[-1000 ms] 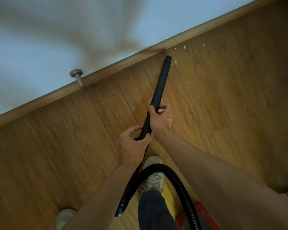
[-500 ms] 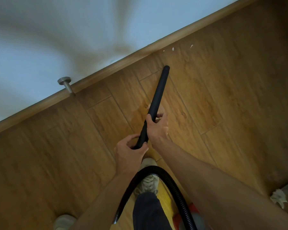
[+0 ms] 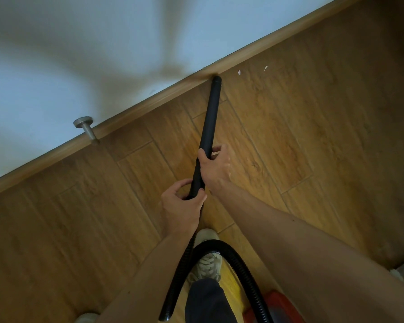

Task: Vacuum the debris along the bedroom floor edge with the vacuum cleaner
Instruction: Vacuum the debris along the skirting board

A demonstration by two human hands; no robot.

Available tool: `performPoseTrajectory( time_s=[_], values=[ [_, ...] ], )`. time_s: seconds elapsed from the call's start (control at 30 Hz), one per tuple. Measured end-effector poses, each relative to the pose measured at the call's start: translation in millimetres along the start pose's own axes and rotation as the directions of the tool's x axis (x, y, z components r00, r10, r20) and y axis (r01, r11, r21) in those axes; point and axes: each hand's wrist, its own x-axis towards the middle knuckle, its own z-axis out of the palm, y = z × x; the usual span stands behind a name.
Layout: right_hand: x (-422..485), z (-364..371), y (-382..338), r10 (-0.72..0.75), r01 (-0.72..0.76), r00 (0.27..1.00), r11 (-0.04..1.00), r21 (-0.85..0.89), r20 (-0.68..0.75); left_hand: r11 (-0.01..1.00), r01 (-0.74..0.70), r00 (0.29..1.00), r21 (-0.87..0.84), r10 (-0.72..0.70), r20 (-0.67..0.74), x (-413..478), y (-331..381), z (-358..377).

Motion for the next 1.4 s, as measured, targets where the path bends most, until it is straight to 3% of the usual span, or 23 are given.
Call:
performPoseTrajectory(
  time_s=[0.53, 0.83, 1.4],
  values=[
    [41.5, -56.6, -12.6, 0.063, -0.059, 0.994, 0.997, 0.047, -0.085, 0.998, -0.019, 0.999, 0.061, 0.017, 0.033, -3.6, 42.4, 60.2],
    [42.0, -60.3, -33.9, 0.053, -0.053, 0.999, 0.999, 0.010, -0.010, 0.990, 0.122, 0.992, -0.064, -0.121, 0.021, -5.2, 66.8, 53.7],
    [48.3, -65.8, -44.4, 0.219, -0.201, 0.972, 0.964, 0.171, -0.089, 0.987, 0.146, 0.977, 0.069, -0.155, 0.146, 14.4, 91.7, 48.2]
  ],
)
